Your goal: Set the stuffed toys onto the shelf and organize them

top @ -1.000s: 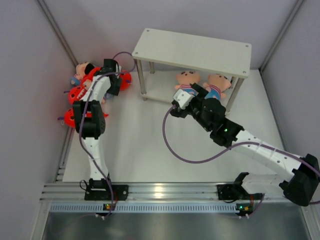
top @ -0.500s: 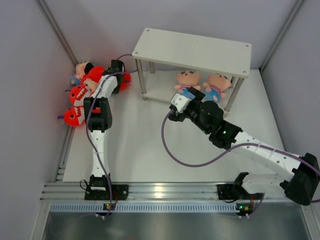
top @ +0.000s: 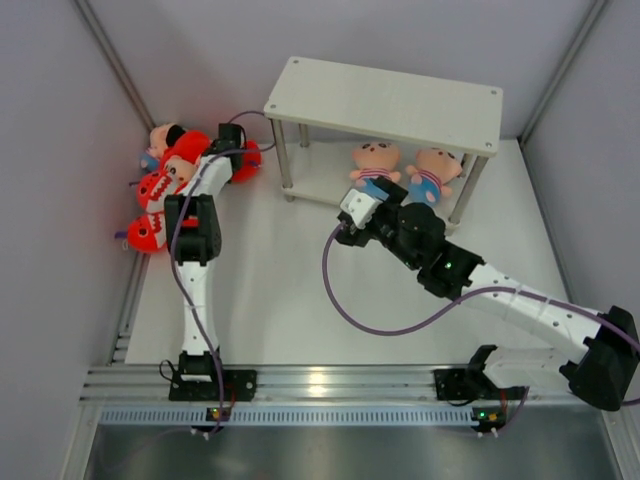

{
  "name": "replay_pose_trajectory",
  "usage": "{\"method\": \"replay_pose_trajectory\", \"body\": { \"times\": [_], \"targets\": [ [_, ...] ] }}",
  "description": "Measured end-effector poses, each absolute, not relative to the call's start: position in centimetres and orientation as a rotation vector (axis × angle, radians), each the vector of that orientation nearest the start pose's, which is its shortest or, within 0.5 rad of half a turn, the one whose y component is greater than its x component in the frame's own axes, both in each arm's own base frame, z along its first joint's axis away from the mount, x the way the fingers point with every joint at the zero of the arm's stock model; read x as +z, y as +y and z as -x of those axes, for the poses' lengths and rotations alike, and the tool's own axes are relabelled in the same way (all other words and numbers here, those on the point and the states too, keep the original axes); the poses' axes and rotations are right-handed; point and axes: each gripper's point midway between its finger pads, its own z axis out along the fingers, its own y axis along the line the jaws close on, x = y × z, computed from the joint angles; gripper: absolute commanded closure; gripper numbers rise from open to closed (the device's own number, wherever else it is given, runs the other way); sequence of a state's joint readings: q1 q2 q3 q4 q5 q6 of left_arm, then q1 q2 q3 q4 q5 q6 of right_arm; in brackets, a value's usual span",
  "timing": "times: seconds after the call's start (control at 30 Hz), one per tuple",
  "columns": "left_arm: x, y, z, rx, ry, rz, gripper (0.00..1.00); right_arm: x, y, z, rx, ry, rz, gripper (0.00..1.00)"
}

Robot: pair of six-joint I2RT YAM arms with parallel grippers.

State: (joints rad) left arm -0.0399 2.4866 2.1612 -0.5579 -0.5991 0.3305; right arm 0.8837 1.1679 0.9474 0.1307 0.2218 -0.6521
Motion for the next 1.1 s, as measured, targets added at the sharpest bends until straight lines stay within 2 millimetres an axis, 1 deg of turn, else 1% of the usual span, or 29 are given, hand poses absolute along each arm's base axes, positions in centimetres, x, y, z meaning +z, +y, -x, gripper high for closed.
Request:
{"method": "replay_pose_trajectory", "body": {
  "times": [0.07,0.1,0.17,0.27,0.33,0.4,0.5,0.57,0.6,0.67,0.7,0.77,0.8,0.9,0.93,0.97,1.0,1.1],
  "targets": [
    [6.5,8.8,-58.1,0.808,2.43,-0.188,1.0,30.5,27.4,-30.4,-0.001,1.309,1.027,0.01],
    [6.7,8.9,-57.3,0.773,2.442,-0.194,1.0,30.4,27.4,-30.3,0.002,1.311,1.028,0.01],
    [7.6,9.4,-55.1,0.684,2.469,-0.212,1.0,30.1,27.5,-29.9,0.014,1.316,1.033,0.01],
    [11.0,9.6,-50.3,0.548,2.469,-0.257,1.0,29.8,27.4,-29.0,0.033,1.317,1.037,0.01],
    [14.4,9.3,-46.7,0.477,2.438,-0.295,1.0,29.8,27.1,-28.4,0.046,1.314,1.031,0.01],
    [18.2,7.6,-44.2,0.396,2.358,-0.374,1.0,30.1,26.8,-27.8,0.062,1.308,1.017,0.01],
    [22.2,4.2,-40.4,0.263,2.25,-0.55,1.0,30.7,26.6,-26.7,0.089,1.289,1.005,0.01],
    [23.1,2.3,-38.1,0.194,2.203,-0.663,1.0,31.1,26.7,-26.1,0.108,1.276,1.001,0.01],
    [23.1,1.3,-36.7,0.165,2.184,-0.733,1.0,31.2,26.7,-25.8,0.115,1.271,1.001,0.01],
    [21.9,-0.5,-34.2,0.113,2.174,-0.874,1.0,31.4,26.9,-25.2,0.129,1.261,1.004,0.01],
    [20.9,-2.0,-32.6,0.075,2.168,-0.977,1.0,31.4,26.9,-25.1,0.134,1.258,1.004,0.01],
    [19.1,-4.8,-30.1,0.001,2.152,-1.164,1.0,31.5,27.0,-24.8,0.139,1.256,1.003,0.0],
    [18.3,-6.6,-28.6,-0.047,2.14,-1.277,1.0,31.5,27.0,-24.7,0.139,1.256,1.002,0.0],
    [17.1,-10.6,-26.2,-0.134,2.074,-1.513,1.0,31.5,26.9,-24.6,0.133,1.262,0.997,0.01],
    [16.7,-11.6,-25.7,-0.133,2.054,-1.575,1.0,31.5,26.8,-24.6,0.13,1.263,0.994,0.01],
    [16.4,-12.6,-25.2,-0.127,2.029,-1.64,1.0,31.5,26.8,-24.6,0.127,1.266,0.991,0.01],
    [15.9,-14.1,-24.4,-0.107,1.99,-1.739,1.0,31.4,26.7,-24.7,0.122,1.269,0.988,0.0],
    [14.7,-17.5,-22.7,-0.008,1.873,-1.963,1.0,31.1,26.5,-24.7,0.11,1.283,0.994,0.01]
  ]
}}
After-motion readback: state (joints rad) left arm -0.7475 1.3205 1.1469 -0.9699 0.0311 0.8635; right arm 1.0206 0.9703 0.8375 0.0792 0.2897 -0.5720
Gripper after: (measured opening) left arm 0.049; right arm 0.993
